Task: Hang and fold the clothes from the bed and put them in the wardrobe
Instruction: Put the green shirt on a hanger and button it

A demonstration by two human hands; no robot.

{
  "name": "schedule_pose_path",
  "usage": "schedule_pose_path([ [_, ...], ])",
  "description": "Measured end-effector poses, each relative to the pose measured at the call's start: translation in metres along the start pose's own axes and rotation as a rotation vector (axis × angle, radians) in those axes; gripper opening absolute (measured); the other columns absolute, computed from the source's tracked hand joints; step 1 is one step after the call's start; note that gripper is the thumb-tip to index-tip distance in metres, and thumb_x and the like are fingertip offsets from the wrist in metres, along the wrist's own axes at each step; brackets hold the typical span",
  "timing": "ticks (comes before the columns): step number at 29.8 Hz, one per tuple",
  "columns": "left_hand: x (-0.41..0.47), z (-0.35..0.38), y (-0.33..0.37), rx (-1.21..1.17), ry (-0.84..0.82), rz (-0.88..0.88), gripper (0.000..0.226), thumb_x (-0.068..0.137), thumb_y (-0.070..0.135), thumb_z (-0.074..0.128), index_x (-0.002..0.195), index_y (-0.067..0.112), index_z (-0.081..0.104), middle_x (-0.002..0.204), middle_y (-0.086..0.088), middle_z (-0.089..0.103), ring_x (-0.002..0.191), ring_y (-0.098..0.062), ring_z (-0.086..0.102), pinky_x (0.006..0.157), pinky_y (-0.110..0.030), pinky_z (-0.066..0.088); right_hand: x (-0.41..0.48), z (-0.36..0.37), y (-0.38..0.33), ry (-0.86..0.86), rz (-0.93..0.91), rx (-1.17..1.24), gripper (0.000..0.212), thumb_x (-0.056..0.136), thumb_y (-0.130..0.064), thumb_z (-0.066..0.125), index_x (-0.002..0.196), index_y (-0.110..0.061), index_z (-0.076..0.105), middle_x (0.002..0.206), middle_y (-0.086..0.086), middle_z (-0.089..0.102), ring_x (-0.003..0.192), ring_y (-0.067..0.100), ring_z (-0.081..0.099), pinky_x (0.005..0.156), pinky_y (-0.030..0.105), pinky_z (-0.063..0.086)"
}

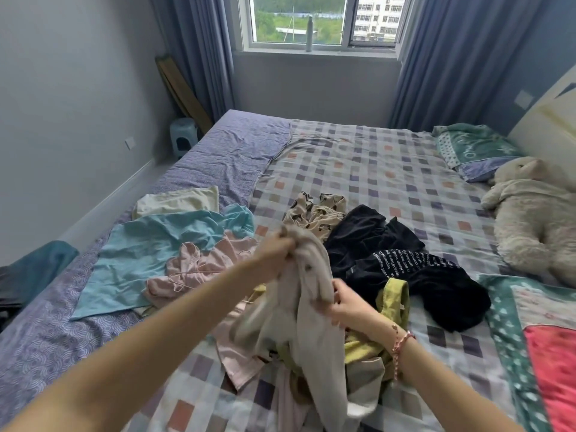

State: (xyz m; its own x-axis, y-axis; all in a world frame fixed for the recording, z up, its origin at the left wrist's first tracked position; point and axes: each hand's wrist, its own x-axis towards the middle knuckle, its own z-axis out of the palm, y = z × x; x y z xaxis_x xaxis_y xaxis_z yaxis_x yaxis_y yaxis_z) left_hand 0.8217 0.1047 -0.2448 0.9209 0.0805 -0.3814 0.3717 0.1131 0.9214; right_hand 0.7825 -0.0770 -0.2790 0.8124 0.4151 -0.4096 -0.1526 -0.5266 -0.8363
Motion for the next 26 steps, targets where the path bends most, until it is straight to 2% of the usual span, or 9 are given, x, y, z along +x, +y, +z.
schedule_pose_path([
  [3,0.045,0.02,0.09,-0.05,0.043,0.231,0.029,0.072,-0.017,0.037,0.085,0.006,0.05,0.08,-0.014,0.053,0.073,-0.022,0.053,0.064,-0.029,0.047,0.041,-0.038,-0.003,0.349,-0.043,0.12,0.038,0.092,-0.031,0.055,0.119,-0.006,0.047,0.095,0.008,0.06,0.058,0.013,0.056,0.047,0.022,0.049],
  [5,0.06,0.024,0.139,-0.049,0.102,0.402,0.028,0.076,-0.013,0.042,0.091,0.009,0.051,0.079,-0.004,0.053,0.072,-0.016,0.054,0.062,-0.022,0.049,0.058,-0.06,0.009,0.484,-0.045,-0.001,0.027,0.092,-0.029,0.057,0.109,-0.008,0.055,0.096,0.009,0.063,0.073,0.019,0.062,0.064,0.034,0.056],
  [7,0.076,0.03,0.17,-0.026,0.141,0.451,0.028,0.083,-0.007,0.046,0.104,0.012,0.049,0.085,-0.001,0.056,0.08,-0.015,0.058,0.073,-0.023,0.052,0.075,-0.072,0.039,0.501,0.08,-0.095,0.015,0.091,-0.024,0.057,0.097,-0.01,0.059,0.091,0.007,0.065,0.083,0.024,0.063,0.079,0.044,0.054],
  [9,0.093,0.034,0.171,-0.066,0.111,0.441,0.038,0.08,-0.009,0.043,0.116,0.004,0.049,0.103,-0.015,0.06,0.101,-0.029,0.059,0.09,-0.034,0.048,0.084,-0.067,0.081,0.42,0.251,-0.181,0.014,0.09,-0.016,0.054,0.096,-0.007,0.061,0.088,0.006,0.063,0.083,0.024,0.061,0.082,0.04,0.052],
  [11,0.106,0.04,0.133,0.061,-0.007,0.379,0.043,0.084,-0.015,0.039,0.125,-0.001,0.044,0.112,-0.018,0.057,0.1,-0.03,0.058,0.087,-0.026,0.05,0.078,-0.05,0.118,0.312,0.39,-0.232,0.013,0.088,-0.011,0.052,0.097,-0.008,0.06,0.088,0.005,0.06,0.085,0.023,0.059,0.073,0.03,0.048],
  [13,0.11,0.035,0.073,0.442,-0.112,0.241,0.042,0.087,-0.01,0.042,0.126,0.008,0.043,0.105,-0.012,0.057,0.089,-0.024,0.059,0.07,-0.014,0.048,0.067,-0.025,0.143,0.213,0.458,-0.178,0.01,0.087,-0.011,0.054,0.095,-0.01,0.059,0.086,0.004,0.058,0.078,0.02,0.058,0.058,0.024,0.045],
  [16,0.111,0.015,-0.035,1.059,-0.268,-0.061,0.028,0.087,0.004,0.047,0.113,0.003,0.058,0.105,-0.013,0.06,0.102,-0.028,0.059,0.072,-0.022,0.042,0.061,0.014,0.157,0.099,0.497,-0.012,0.011,0.083,-0.008,0.06,0.078,-0.017,0.056,0.072,0.0,0.056,0.062,0.012,0.051,0.049,0.019,0.039],
  [20,0.091,-0.021,-0.133,1.165,-0.414,-0.379,0.026,0.087,0.007,0.046,0.102,0.002,0.066,0.094,-0.006,0.058,0.089,-0.019,0.056,0.067,-0.023,0.04,0.085,0.05,0.151,0.188,0.326,-0.117,0.021,0.08,-0.005,0.056,0.07,-0.024,0.058,0.086,0.001,0.062,0.086,0.015,0.055,0.075,0.019,0.045],
  [26,0.088,-0.087,-0.164,1.24,-0.275,-0.421,0.02,0.088,0.007,0.042,0.096,0.012,0.059,0.101,-0.008,0.058,0.104,-0.024,0.058,0.077,-0.024,0.04,0.167,0.091,0.115,0.08,0.103,-0.31,0.028,0.092,-0.017,0.047,0.119,-0.015,0.052,0.117,0.003,0.058,0.111,0.02,0.051,0.093,0.028,0.039],
])
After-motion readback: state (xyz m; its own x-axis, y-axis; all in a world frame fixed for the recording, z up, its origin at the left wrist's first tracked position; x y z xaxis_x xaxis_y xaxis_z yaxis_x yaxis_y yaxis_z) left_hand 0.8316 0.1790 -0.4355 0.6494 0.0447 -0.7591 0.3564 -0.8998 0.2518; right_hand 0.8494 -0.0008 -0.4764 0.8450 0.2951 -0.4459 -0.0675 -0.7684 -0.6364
